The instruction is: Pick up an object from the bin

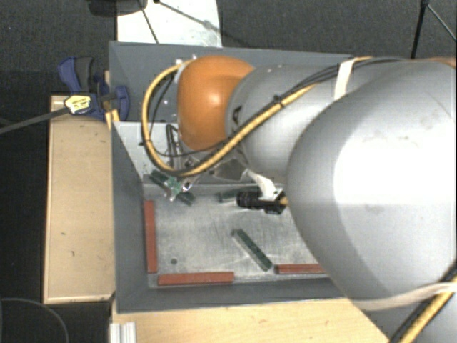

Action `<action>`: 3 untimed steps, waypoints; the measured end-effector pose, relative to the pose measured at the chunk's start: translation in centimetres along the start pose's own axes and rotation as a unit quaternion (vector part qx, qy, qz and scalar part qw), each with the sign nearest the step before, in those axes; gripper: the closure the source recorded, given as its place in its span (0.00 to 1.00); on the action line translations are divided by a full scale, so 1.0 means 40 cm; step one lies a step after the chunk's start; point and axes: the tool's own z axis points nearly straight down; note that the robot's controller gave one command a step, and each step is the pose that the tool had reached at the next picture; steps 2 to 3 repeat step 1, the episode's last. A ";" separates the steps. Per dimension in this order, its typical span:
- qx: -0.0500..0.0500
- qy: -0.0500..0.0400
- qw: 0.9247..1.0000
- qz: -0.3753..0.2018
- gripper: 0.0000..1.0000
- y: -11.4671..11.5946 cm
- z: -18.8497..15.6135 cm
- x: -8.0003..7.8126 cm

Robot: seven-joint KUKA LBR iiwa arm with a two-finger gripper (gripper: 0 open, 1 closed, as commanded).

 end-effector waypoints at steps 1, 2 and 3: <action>-0.006 -0.003 1.000 -0.003 1.00 0.008 -0.081 -0.001; -0.006 -0.003 1.000 -0.003 1.00 0.008 -0.081 -0.001; -0.006 -0.003 1.000 -0.003 1.00 0.008 -0.081 -0.001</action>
Offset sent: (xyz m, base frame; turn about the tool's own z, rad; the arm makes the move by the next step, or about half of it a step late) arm 0.0066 0.0043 0.0531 0.0099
